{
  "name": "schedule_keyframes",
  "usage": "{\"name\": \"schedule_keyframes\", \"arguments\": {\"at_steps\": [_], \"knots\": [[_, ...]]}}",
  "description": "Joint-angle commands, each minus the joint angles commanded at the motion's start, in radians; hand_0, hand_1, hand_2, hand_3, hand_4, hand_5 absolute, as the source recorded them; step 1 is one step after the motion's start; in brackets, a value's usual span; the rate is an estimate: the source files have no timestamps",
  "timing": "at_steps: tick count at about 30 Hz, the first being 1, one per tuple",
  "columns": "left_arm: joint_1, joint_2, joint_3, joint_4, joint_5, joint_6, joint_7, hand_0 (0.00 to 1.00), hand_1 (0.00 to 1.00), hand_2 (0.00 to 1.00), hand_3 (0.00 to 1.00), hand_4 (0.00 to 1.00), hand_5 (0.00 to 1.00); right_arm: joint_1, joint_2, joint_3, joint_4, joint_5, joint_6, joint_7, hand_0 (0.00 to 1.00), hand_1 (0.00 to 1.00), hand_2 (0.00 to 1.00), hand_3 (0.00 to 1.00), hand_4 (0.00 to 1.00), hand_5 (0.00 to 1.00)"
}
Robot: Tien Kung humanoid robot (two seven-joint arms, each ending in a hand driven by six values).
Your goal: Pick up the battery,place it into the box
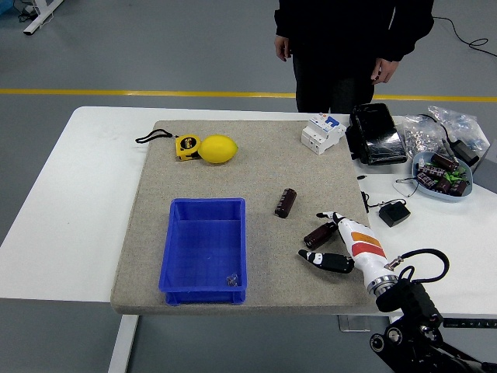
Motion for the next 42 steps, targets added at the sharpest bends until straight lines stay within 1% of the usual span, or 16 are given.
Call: {"name": "schedule_keyframes", "arguments": {"at_steps": [4,5,11,12,17,18,19,22,23,28,29,34,35,41,42], "knots": [[0.002,0.0,0.001,0.0,0.003,-0.001,0.0,0.719,0.672,0.675,0.585,0.633,0.543,0.003,0.0,-0.007,-0.009,0.01,-0.019,-0.001,0.571,0.566,0.642,0.785,0.998,0.468],[0.003,0.0,0.002,0.0,0.002,-0.001,0.0,0.719,0.673,0.675,0.585,0.633,0.542,0.004,0.001,-0.007,-0.011,0.011,-0.024,-0.001,0.538,0.553,0.631,0.775,0.998,0.454],[0.006,-0.001,0.008,0.0,-0.001,-0.003,0.0,0.719,0.673,0.675,0.585,0.633,0.542,0.013,0.002,-0.023,-0.031,0.035,-0.062,0.006,0.538,0.553,0.631,0.775,0.998,0.454],[0.006,-0.001,0.009,-0.001,-0.002,-0.003,0.0,0.719,0.673,0.676,0.585,0.633,0.543,0.015,0.002,-0.027,-0.034,0.038,-0.068,0.006,0.47,0.514,0.596,0.726,0.998,0.42],[0.008,-0.003,0.009,-0.001,0.0,-0.003,0.0,0.718,0.673,0.679,0.586,0.633,0.544,0.033,0.005,-0.051,-0.064,0.062,-0.101,0.006,0.47,0.514,0.596,0.726,0.998,0.42],[0.008,-0.003,0.011,-0.001,-0.001,-0.003,0.0,0.718,0.673,0.679,0.586,0.633,0.544,0.036,0.006,-0.056,-0.07,0.066,-0.108,0.004,0.409,0.475,0.56,0.649,0.998,0.395],[0.008,-0.003,0.011,-0.001,-0.001,-0.003,0.0,0.718,0.673,0.679,0.586,0.633,0.544,0.038,0.007,-0.059,-0.075,0.069,-0.112,0.003,0.409,0.475,0.56,0.649,0.998,0.395],[0.008,-0.004,0.01,-0.001,0.0,-0.003,0.0,0.718,0.673,0.679,0.586,0.633,0.544,0.044,0.009,-0.064,-0.084,0.074,-0.119,0.003,0.409,0.475,0.56,0.649,0.998,0.395],[0.008,-0.004,0.011,-0.001,-0.001,-0.003,-0.001,0.719,0.673,0.678,0.585,0.633,0.545,0.046,0.01,-0.065,-0.086,0.075,-0.121,0.003,0.392,0.453,0.524,0.583,0.998,0.362],[0.005,-0.004,0.02,-0.001,-0.011,-0.003,-0.002,0.719,0.673,0.678,0.585,0.633,0.545,0.055,0.012,-0.073,-0.095,0.08,-0.132,0.002,0.392,0.453,0.524,0.583,0.998,0.362],[0.004,-0.003,0.022,-0.001,-0.014,-0.003,-0.002,0.719,0.673,0.678,0.587,0.632,0.545,0.056,0.012,-0.074,-0.096,0.08,-0.132,0.001,0.346,0.416,0.495,0.534,0.998,0.318],[0.003,-0.004,0.025,0.0,-0.02,-0.003,-0.004,0.719,0.673,0.678,0.587,0.632,0.545,0.057,0.012,-0.076,-0.095,0.084,-0.132,0.002,0.346,0.416,0.495,0.534,0.998,0.318],[0.003,-0.004,0.026,0.0,-0.021,-0.003,-0.004,0.719,0.673,0.677,0.586,0.633,0.546,0.058,0.012,-0.075,-0.093,0.084,-0.132,0.002,0.32,0.407,0.487,0.531,0.991,0.304],[0.002,-0.004,0.028,0.0,-0.024,-0.003,-0.004,0.719,0.673,0.677,0.586,0.633,0.546,0.058,0.012,-0.076,-0.083,0.08,-0.132,0.007,0.32,0.407,0.487,0.531,0.991,0.304],[0.002,-0.004,0.028,0.0,-0.024,-0.003,-0.004,0.719,0.673,0.676,0.586,0.632,0.545,0.058,0.012,-0.076,-0.082,0.08,-0.132,0.009,0.28,0.391,0.477,0.514,0.981,0.305]]}}
